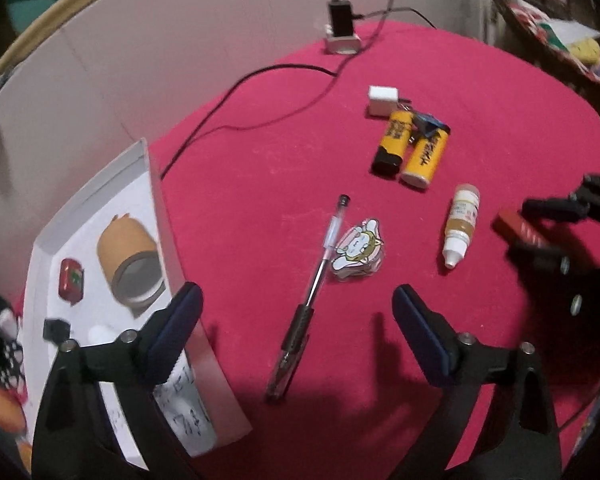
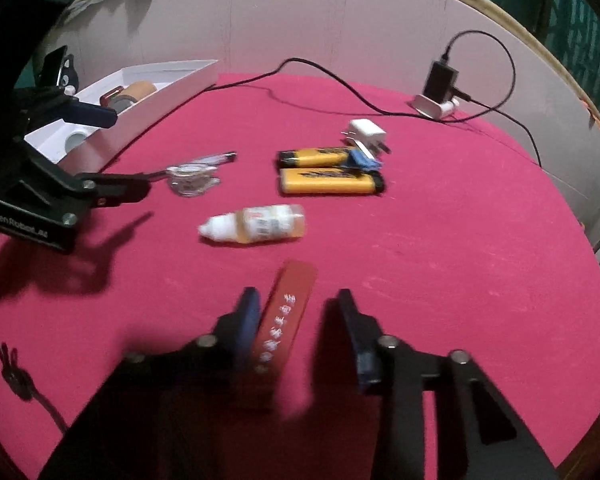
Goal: Organize rigid objects
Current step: 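Lower the right gripper onto the red stick lighter and close it, then grasp the black pen with the left gripper while the right holds the red lighter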
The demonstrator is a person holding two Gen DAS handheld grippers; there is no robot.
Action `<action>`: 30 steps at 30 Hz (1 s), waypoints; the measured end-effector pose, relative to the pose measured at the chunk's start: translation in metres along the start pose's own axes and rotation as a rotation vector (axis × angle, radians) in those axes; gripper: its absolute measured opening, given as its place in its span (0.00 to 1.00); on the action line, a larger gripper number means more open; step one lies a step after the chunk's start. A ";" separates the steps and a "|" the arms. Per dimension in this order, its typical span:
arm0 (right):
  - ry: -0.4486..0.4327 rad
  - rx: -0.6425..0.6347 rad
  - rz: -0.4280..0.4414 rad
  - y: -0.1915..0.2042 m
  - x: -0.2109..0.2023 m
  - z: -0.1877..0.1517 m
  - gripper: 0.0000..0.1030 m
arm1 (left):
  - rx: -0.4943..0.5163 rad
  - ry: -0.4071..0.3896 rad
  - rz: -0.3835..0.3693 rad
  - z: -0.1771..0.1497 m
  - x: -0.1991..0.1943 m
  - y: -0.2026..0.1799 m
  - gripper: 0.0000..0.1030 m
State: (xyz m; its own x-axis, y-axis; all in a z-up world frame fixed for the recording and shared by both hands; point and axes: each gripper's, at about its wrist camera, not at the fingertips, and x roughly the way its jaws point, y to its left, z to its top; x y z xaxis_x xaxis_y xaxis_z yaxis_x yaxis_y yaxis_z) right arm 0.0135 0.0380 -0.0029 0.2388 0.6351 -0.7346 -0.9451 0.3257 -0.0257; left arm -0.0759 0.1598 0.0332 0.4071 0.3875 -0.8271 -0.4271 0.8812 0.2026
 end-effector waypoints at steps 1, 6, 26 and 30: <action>-0.001 0.022 0.017 -0.008 0.000 -0.001 0.32 | 0.003 0.012 -0.018 0.002 0.002 0.002 0.75; -0.042 0.030 0.039 -0.013 -0.002 -0.007 0.28 | 0.041 0.082 -0.058 0.004 0.021 0.009 0.70; -0.084 0.069 0.108 -0.019 -0.006 -0.016 0.15 | -0.129 -0.005 -0.108 -0.022 -0.003 -0.006 0.08; -0.087 0.099 0.117 -0.023 -0.009 -0.016 0.15 | -0.186 -0.073 -0.111 -0.030 -0.025 -0.004 0.08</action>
State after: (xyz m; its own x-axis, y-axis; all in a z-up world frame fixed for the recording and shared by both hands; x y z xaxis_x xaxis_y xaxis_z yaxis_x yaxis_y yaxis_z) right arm 0.0293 0.0141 -0.0067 0.1506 0.7296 -0.6671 -0.9423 0.3101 0.1265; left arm -0.1083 0.1382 0.0378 0.5142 0.3151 -0.7977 -0.5149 0.8572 0.0066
